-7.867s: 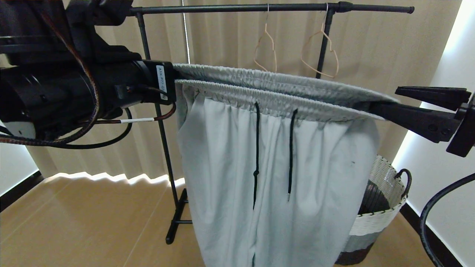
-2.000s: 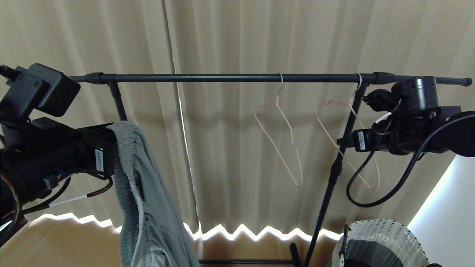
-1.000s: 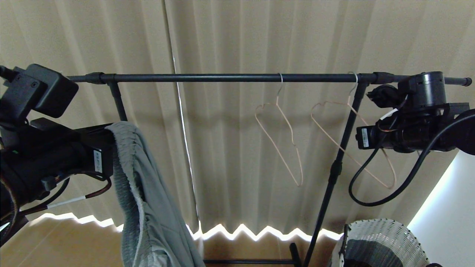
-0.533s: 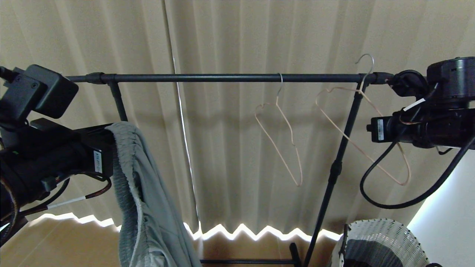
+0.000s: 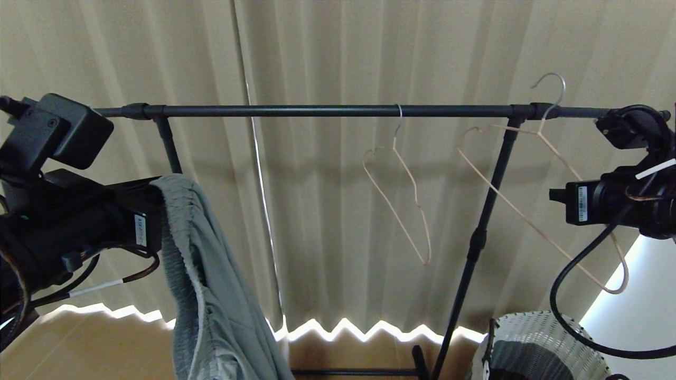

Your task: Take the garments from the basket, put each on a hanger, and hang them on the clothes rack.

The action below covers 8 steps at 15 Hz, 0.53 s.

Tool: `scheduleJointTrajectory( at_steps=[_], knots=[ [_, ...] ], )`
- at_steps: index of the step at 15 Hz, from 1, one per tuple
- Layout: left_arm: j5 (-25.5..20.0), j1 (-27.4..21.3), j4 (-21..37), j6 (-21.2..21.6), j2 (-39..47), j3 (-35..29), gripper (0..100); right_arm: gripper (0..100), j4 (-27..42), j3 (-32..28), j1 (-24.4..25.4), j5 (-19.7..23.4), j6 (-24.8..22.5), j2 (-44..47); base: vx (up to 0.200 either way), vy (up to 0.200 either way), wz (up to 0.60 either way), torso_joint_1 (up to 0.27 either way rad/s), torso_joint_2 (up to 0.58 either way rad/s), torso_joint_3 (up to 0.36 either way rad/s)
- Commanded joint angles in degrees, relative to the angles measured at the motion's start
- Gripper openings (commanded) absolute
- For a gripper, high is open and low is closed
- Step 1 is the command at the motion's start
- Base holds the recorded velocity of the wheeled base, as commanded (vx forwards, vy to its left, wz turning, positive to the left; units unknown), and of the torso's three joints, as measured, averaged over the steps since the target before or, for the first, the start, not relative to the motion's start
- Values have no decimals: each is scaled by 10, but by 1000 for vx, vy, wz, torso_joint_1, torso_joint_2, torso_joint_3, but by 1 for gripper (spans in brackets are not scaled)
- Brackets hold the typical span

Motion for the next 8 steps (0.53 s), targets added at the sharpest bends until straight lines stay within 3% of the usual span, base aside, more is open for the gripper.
scheduleJointTrajectory(
  at_steps=[1,7,8],
  knots=[
    [0,0,0,0,3,1,0,0,1,18,0,1,-1,-36,-200,0,0,12,7,-2],
    [0,0,0,0,3,0,0,0,1,44,1,1,-1,-59,-200,0,0,1,3,4],
    [0,0,0,1,4,2,0,0,1,50,1,1,-1,-60,0,0,0,0,0,0]
  ],
)
